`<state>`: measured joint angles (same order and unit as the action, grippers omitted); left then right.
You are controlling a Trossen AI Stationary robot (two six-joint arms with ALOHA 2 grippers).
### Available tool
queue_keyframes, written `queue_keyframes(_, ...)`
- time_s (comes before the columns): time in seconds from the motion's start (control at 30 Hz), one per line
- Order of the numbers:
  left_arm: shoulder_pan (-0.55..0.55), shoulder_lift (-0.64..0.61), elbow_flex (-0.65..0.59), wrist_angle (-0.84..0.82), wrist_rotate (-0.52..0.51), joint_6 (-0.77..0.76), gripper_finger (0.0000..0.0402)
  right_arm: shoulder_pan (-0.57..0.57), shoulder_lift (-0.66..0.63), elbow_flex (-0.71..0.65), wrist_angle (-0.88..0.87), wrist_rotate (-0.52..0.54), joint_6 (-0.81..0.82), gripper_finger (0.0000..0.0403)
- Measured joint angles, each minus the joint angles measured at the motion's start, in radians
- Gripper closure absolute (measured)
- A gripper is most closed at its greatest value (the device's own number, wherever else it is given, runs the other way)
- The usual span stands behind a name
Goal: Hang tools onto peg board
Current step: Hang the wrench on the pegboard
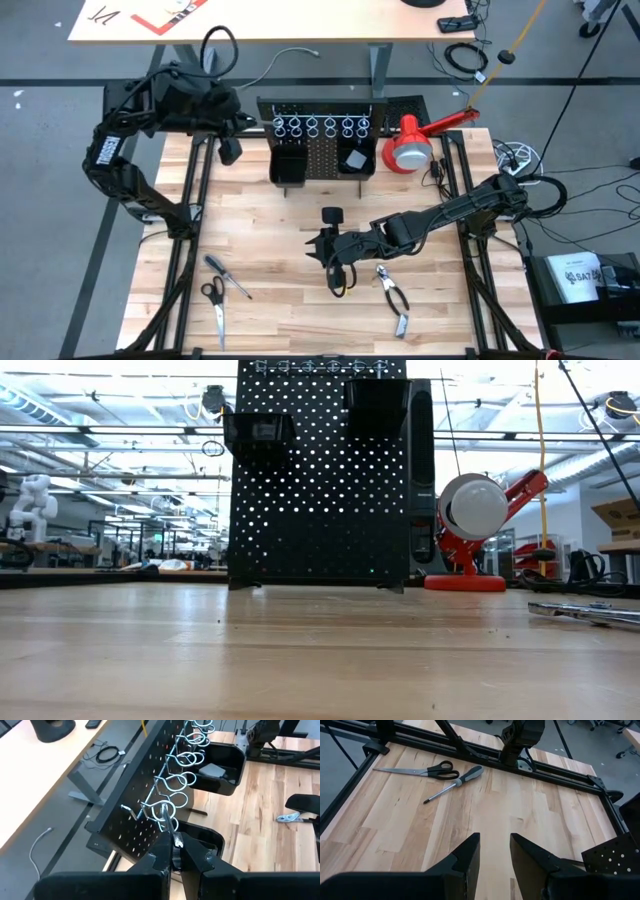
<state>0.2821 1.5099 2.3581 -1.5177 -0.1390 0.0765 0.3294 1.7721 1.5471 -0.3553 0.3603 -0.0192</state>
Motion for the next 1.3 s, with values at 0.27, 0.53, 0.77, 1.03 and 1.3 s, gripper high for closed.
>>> queue_keyframes(0.27, 0.000, 0.013, -0.003, -0.003, 0.008, -0.001, 0.0380, -0.002, 0.000, 0.000, 0.085, 0.037, -0.028, 0.0298)
queue_keyframes(0.53, 0.000, 0.020, -0.002, -0.002, 0.008, -0.011, 0.0380, -0.011, 0.000, 0.000, 0.353, 0.317, -0.298, 0.0298)
queue_keyframes(0.77, 0.000, 0.020, -0.002, -0.002, 0.015, -0.019, 0.0380, -0.094, -0.001, 0.000, 0.621, 0.376, -0.650, 0.0298)
queue_keyframes(1.03, 0.000, 0.020, -0.002, -0.003, 0.042, -0.020, 0.0380, -0.246, -0.001, 0.000, 0.644, 0.348, -0.703, 0.0289)
queue_keyframes(1.3, 0.000, 0.020, -0.002, -0.005, 0.064, -0.038, 0.0380, -0.297, -0.001, 0.000, 0.720, 0.209, -0.777, 0.0272)
